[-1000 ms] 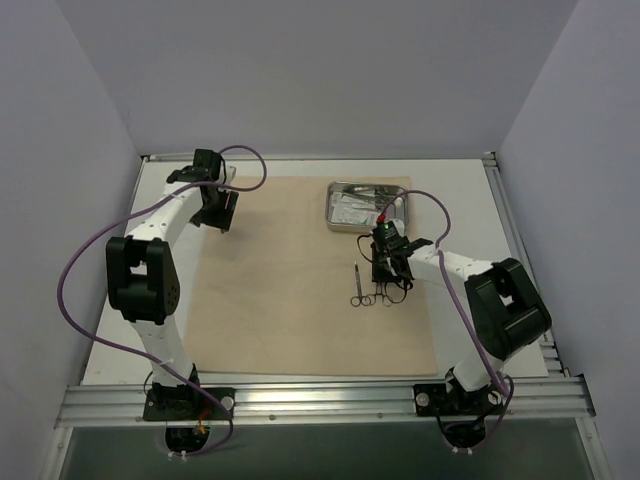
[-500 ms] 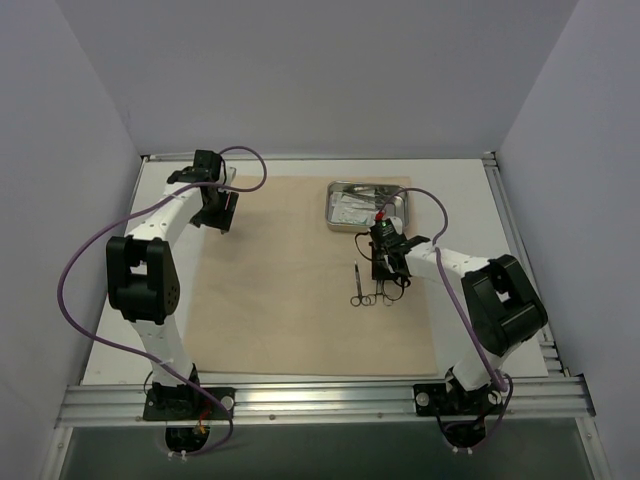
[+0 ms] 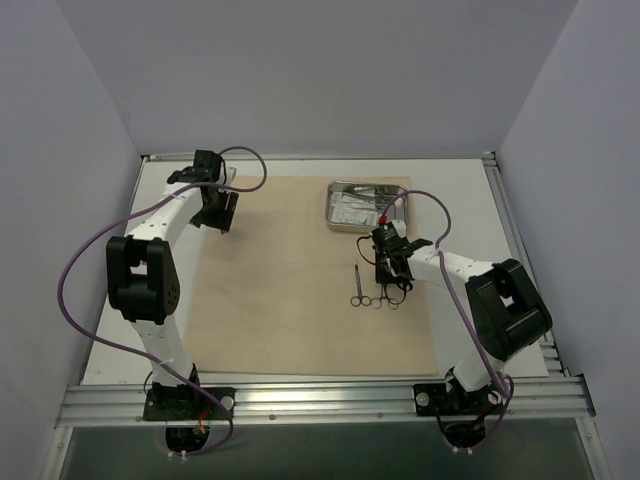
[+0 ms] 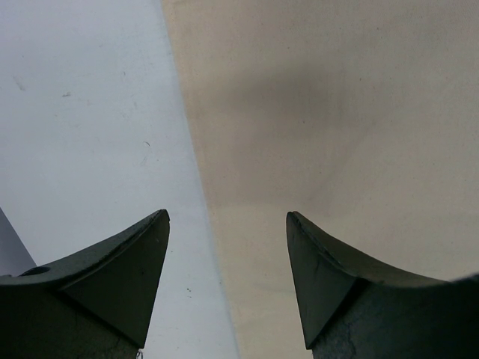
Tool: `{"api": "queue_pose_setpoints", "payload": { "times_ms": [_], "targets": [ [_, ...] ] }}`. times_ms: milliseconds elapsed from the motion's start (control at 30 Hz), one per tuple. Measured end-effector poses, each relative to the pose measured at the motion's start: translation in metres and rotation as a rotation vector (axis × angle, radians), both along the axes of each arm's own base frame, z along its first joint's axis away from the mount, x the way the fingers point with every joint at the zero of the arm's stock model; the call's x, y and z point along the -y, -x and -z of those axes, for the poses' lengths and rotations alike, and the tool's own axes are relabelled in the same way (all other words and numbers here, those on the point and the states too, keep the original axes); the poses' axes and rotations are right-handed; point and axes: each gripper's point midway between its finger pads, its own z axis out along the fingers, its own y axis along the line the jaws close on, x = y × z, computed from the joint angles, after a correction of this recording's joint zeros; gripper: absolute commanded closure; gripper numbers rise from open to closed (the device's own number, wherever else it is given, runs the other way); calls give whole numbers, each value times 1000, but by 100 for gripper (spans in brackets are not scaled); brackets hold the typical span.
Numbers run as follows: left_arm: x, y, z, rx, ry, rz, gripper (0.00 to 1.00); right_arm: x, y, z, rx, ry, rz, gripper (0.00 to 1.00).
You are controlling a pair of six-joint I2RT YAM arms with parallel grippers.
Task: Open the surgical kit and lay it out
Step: Place the medical item in the surgical kit.
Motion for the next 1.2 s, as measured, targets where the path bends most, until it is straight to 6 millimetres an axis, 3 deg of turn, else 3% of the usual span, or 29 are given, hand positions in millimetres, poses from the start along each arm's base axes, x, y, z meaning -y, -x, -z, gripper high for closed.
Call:
{"api": "queue_pose_setpoints", "payload": {
  "times_ms": [1000, 1200],
  "targets": [
    [0, 2, 3, -9, -2, 0, 27, 15, -8, -2, 11, 44, -12, 92],
    [0, 3, 3, -10, 0, 1, 27, 21, -10, -1, 6, 22, 8, 88]
  ]
}}
